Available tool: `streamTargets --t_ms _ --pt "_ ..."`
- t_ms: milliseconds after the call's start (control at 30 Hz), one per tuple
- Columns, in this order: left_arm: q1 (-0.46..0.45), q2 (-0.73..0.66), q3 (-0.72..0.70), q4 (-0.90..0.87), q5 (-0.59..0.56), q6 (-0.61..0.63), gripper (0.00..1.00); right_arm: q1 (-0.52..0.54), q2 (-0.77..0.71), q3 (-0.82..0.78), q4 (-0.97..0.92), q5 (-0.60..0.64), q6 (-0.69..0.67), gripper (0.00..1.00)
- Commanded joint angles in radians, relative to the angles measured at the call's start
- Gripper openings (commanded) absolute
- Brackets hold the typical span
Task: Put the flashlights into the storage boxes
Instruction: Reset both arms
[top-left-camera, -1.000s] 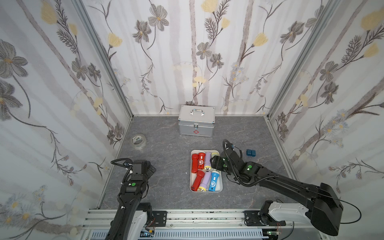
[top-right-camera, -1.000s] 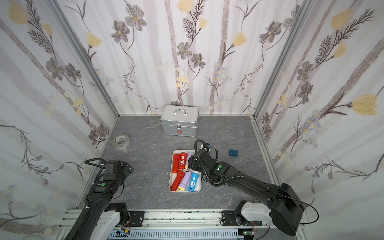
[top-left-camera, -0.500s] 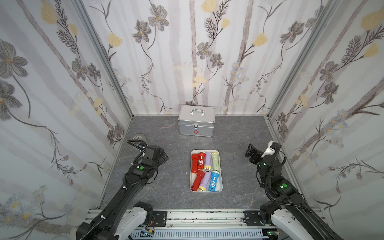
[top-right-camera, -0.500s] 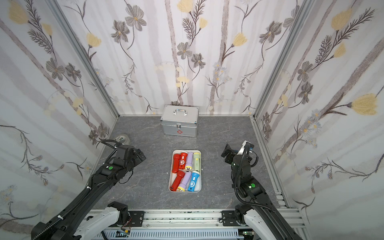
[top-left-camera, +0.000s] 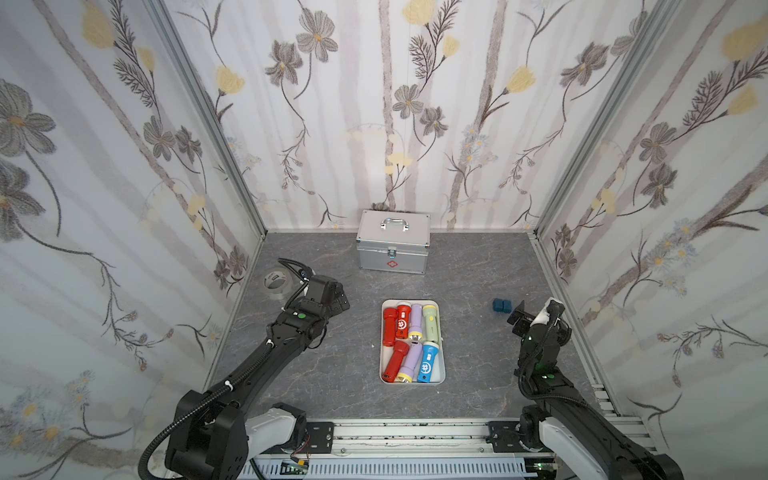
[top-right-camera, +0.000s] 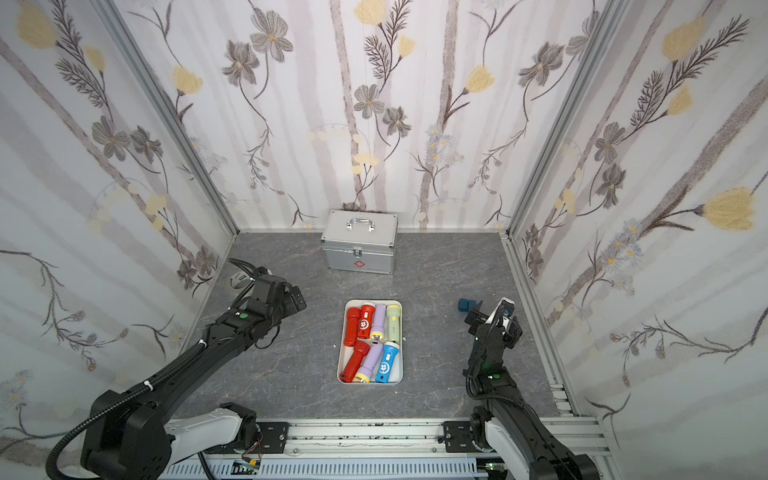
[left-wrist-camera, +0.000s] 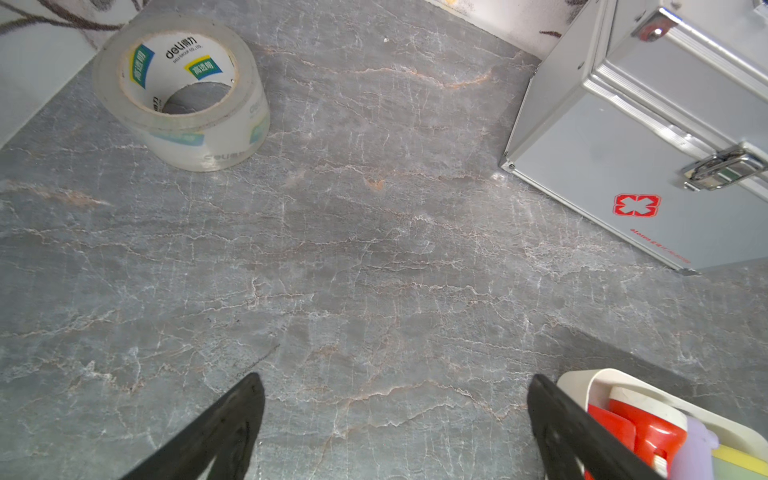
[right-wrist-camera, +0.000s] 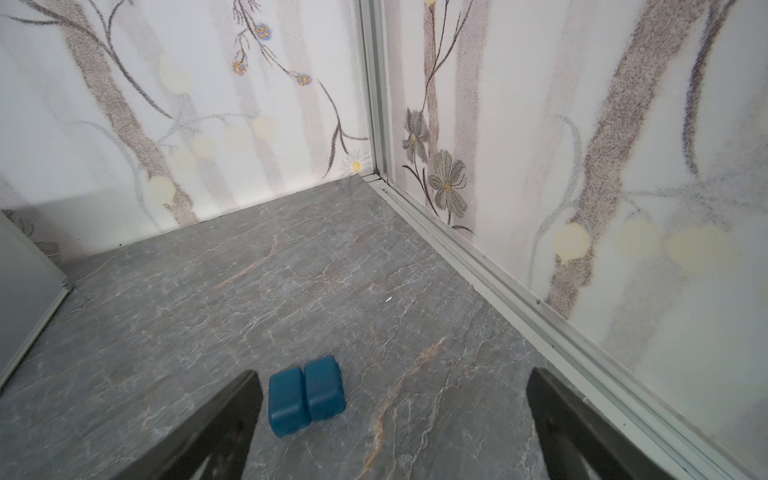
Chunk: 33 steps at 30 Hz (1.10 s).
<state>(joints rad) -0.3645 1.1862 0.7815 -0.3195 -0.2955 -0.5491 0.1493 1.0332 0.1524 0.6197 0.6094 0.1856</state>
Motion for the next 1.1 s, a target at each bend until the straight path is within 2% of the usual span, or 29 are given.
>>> streamTargets --t_ms 0,133,233,300,467,533,667,767,833,900,1000,1067 --pt "-0.001 0.010 0.000 0.068 -0.047 0.057 1.00 -0.034 0.130 0.042 0.255 -0.068 -0.059 1.00" --pt "-0.001 0.010 -0.029 0.168 -0.050 0.213 1.00 -0.052 0.287 0.067 0.418 -0.083 -0.083 1.00" --pt "-0.001 0.009 -0.052 0.236 -0.082 0.336 1.00 -0.066 0.328 0.100 0.423 -0.094 -0.084 1.00" --pt "0.006 0.004 -0.055 0.238 -0.124 0.332 1.00 -0.082 0.344 0.108 0.432 -0.107 -0.072 1.00" --pt "0.050 0.018 -0.063 0.267 -0.109 0.393 1.00 -0.119 0.408 0.096 0.526 -0.158 -0.041 1.00" --pt "0.075 0.031 -0.071 0.287 -0.111 0.408 1.00 -0.127 0.408 0.109 0.494 -0.196 -0.041 1.00" --pt "0.119 0.041 -0.136 0.432 -0.104 0.523 1.00 -0.145 0.413 0.094 0.524 -0.289 -0.052 1.00" --pt "0.154 0.045 -0.180 0.519 -0.038 0.606 1.00 -0.161 0.433 0.039 0.620 -0.369 -0.059 1.00" --pt "0.175 0.047 -0.191 0.538 -0.014 0.633 1.00 -0.163 0.484 -0.036 0.849 -0.395 -0.078 1.00" --pt "0.190 0.047 -0.199 0.543 0.003 0.636 1.00 -0.166 0.434 -0.041 0.774 -0.335 -0.042 1.00" --pt "0.200 0.055 -0.217 0.572 0.040 0.654 1.00 -0.166 0.474 -0.069 0.896 -0.339 -0.053 1.00" --pt "0.202 0.070 -0.231 0.615 0.057 0.664 1.00 -0.166 0.456 -0.057 0.841 -0.334 -0.051 1.00"
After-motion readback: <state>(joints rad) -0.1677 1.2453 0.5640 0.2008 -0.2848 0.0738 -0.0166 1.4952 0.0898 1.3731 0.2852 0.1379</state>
